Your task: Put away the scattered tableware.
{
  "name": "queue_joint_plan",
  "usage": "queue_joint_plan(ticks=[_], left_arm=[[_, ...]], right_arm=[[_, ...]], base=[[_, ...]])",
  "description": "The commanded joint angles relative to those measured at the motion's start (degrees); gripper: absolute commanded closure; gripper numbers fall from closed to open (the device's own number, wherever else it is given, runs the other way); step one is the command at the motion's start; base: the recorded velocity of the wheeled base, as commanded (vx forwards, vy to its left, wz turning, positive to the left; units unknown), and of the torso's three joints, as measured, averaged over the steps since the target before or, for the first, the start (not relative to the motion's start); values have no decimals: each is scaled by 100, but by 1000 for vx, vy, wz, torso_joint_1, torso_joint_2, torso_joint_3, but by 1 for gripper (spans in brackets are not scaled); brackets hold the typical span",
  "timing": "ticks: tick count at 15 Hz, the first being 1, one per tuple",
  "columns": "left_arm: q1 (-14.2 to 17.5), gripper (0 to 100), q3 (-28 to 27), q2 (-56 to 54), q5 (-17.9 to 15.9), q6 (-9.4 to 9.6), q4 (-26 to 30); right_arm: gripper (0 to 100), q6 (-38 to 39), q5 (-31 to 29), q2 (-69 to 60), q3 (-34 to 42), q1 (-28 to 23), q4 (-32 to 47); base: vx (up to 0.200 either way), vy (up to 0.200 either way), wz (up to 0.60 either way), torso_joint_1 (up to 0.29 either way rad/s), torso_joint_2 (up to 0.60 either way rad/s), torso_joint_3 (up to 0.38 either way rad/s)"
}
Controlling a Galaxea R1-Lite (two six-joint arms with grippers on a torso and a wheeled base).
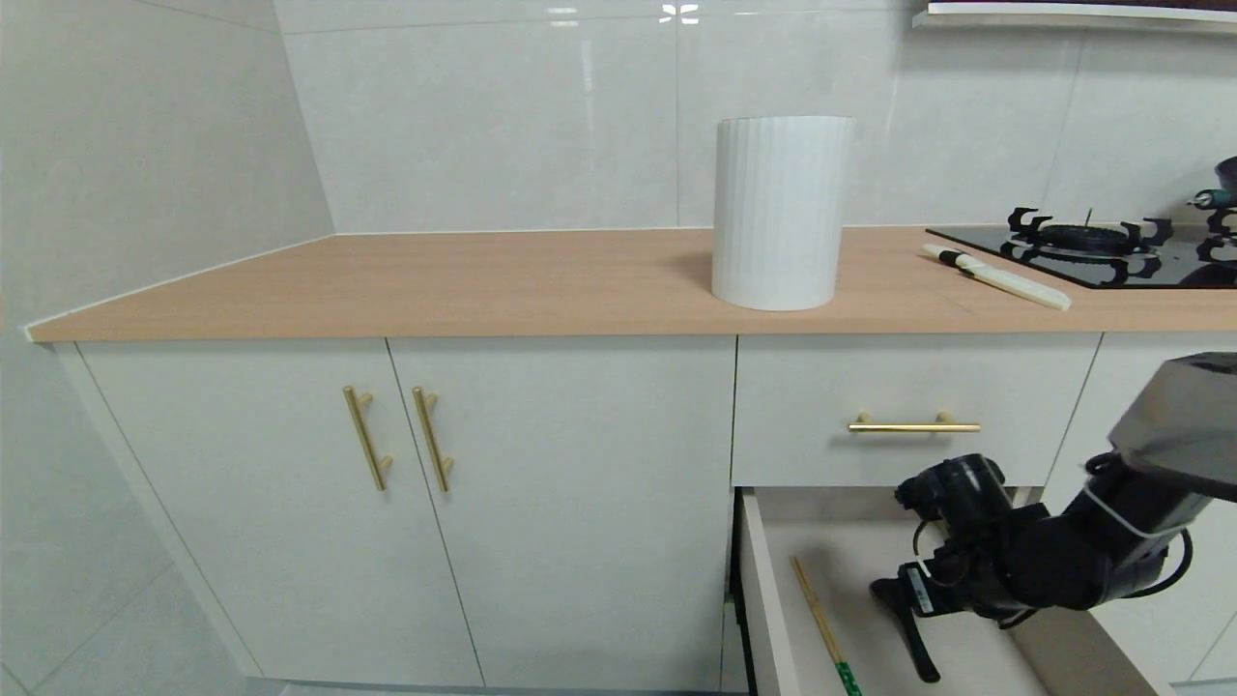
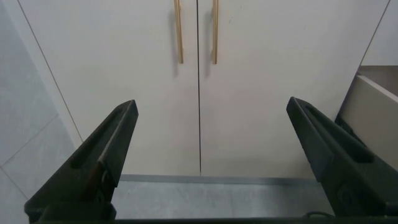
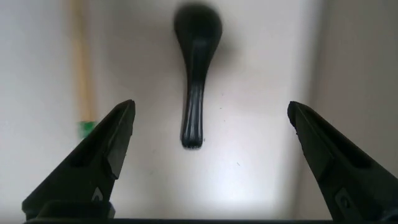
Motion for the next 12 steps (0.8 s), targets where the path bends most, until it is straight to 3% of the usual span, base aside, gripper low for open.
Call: queue_joint_plan(ticks=[1, 4, 7, 12], left_arm=[[2, 0, 0, 0, 3, -2, -1], [2, 0, 0, 0, 3, -2, -1], [2, 0, 0, 0, 3, -2, -1], [2, 0, 0, 0, 3, -2, -1]], right_arm=[[0, -14, 111, -1265, 365, 273, 182], [0, -14, 120, -1995, 374, 475, 753], [0, -31, 129, -2417, 365, 598, 1245], [0, -40, 129, -2557, 400, 686, 1315]], base=[[0, 0, 0, 0, 0, 0], [0, 0, 0, 0, 0, 0], [-200, 0, 0, 4, 2, 4], [-200, 0, 0, 3, 3, 5]])
